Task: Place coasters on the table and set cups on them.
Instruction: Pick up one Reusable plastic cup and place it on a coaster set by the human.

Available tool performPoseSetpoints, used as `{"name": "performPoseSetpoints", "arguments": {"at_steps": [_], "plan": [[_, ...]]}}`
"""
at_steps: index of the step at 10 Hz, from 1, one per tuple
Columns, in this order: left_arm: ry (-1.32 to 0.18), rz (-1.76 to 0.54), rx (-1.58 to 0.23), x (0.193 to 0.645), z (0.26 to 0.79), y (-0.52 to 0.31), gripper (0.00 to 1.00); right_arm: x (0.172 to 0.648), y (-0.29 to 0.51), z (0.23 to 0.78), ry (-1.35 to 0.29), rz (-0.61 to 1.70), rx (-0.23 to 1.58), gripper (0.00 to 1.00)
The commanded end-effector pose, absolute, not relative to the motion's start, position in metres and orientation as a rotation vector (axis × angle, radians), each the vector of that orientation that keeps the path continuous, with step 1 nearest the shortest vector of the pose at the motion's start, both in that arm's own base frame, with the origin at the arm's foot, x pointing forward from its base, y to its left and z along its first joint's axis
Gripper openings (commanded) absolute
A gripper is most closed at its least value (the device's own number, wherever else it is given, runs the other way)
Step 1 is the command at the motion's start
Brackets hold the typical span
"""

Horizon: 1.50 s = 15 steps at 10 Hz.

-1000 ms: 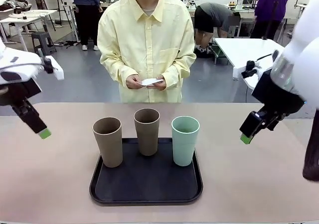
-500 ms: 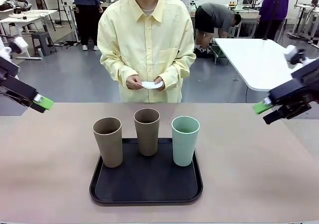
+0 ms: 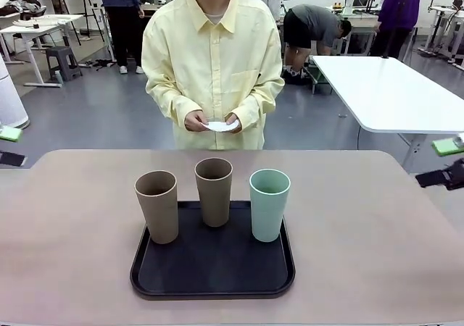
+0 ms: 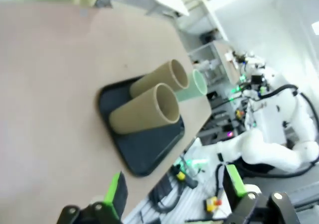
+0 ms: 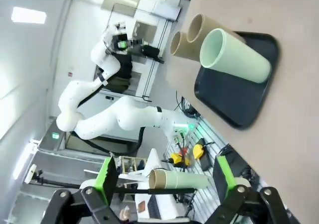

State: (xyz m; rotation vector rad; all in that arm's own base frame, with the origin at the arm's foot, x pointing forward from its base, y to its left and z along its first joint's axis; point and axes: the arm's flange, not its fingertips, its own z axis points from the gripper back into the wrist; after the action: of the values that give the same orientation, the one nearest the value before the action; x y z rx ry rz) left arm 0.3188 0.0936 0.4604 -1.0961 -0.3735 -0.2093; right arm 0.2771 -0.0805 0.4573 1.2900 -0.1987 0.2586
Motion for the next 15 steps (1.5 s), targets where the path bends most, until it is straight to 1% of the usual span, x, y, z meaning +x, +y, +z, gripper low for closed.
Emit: {"name": "performPoseSetpoints", "arguments": {"at_steps": [1,3,6,7,15], "plan": [[-0.349,-0.190,-1.072,0.314,0.456,0.104,1.00,0.261,-0.079,0.438,-0.185,0.247,1.257,1.00],[-0.365,-0.156,-1.086,0.304,0.449,0.125,1.00,0.254,-0.089,0.434,-0.197,0.220,1.255,1.00],[-0.362,-0.131,-1.066,0.300,0.446,0.119,1.00,0.245,-0.096,0.436,-0.214,0.200,1.255,1.00],[-0.360,-0.116,-1.085,0.302,0.449,0.126,1.00,0.266,-0.106,0.443,-0.205,0.175,1.257,1.00],[-0.360,-0.116,-1.085,0.302,0.449,0.126,1.00,0.266,-0.106,0.443,-0.205,0.175,1.257,1.00]]}}
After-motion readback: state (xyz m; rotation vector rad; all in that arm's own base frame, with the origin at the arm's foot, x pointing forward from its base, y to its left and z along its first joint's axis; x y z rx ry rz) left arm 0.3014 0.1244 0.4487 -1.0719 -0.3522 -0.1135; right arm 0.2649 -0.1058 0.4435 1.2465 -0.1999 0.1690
